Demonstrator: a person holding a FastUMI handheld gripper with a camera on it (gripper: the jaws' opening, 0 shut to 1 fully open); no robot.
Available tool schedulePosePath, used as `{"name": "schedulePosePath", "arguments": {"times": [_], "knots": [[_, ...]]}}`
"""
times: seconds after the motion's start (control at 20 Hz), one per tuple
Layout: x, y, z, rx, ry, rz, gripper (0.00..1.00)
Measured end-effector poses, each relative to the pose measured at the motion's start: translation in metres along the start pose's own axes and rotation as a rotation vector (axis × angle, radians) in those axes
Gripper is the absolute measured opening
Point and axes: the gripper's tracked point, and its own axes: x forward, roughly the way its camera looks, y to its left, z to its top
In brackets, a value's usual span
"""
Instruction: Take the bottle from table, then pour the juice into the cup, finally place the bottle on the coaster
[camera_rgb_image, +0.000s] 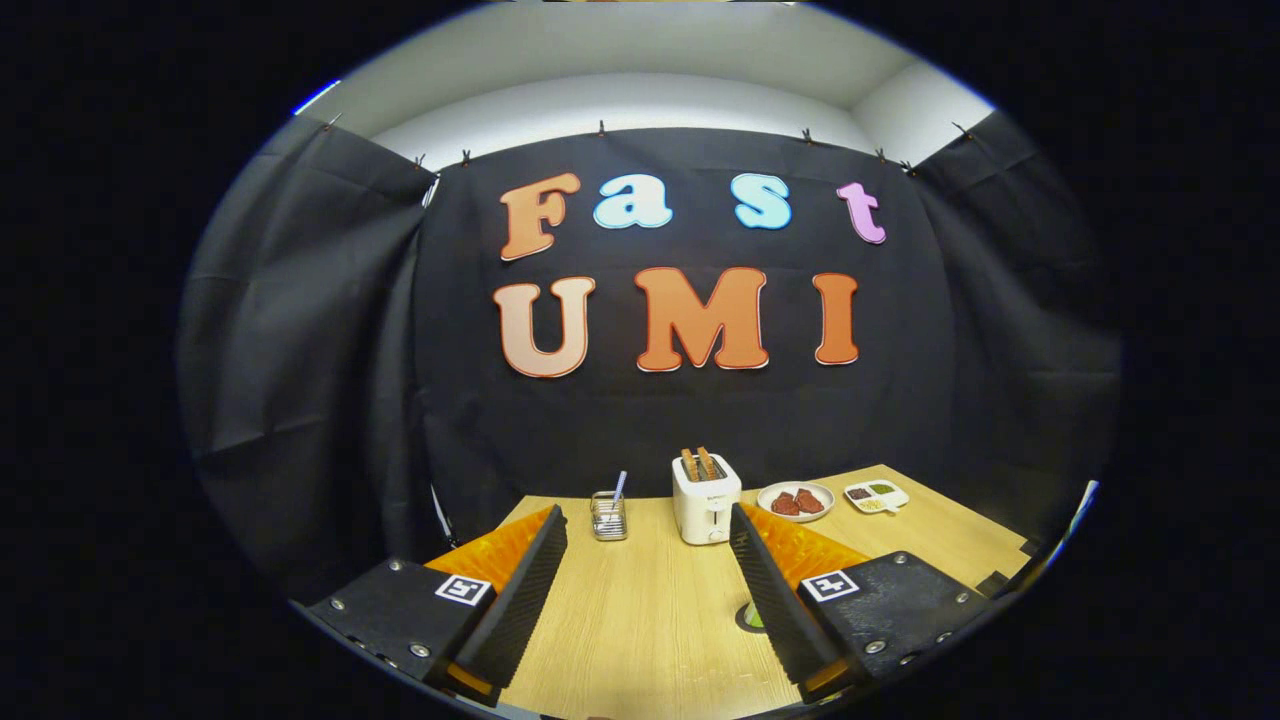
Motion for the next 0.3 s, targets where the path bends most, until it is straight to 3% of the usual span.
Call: {"name": "schedulePosePath", "arguments": {"times": [0.3], "knots": [[-0.0130, 0.0155, -0.0023, 0.010, -0.013, 0.045, 0.97]]}}
